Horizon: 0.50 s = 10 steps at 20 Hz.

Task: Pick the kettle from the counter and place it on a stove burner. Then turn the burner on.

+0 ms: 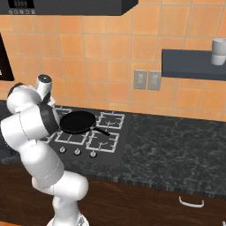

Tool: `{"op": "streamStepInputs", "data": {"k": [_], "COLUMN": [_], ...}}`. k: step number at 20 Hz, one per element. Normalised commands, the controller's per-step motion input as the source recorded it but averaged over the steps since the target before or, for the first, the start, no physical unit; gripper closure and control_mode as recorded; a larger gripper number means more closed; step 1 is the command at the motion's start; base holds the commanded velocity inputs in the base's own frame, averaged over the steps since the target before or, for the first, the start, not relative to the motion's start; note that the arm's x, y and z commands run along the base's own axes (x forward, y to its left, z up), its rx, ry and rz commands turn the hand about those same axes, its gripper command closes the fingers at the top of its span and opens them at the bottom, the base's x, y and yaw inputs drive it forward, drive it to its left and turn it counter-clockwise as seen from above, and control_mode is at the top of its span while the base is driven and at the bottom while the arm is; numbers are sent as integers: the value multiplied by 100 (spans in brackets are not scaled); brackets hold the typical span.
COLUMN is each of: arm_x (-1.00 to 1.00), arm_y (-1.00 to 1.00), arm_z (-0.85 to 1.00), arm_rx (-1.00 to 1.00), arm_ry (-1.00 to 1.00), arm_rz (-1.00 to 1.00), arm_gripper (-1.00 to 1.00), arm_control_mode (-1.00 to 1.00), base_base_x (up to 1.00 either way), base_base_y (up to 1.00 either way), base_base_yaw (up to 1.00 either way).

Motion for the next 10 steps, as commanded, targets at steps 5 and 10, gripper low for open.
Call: {"op": "streamStepInputs", "data": {"k": [5, 10], "arm_x": [0, -84], "arm_y": [13, 8], "arm_z": [70, 34], "arm_rx": [0, -12], "arm_ry": [0, -7], "arm_rz": [0, 4], "arm_gripper": [-100, -100], "arm_control_mode": [-100, -100], "base_base_x": [0, 0], "base_base_y": [0, 0], "base_base_yaw": [0, 0]}}
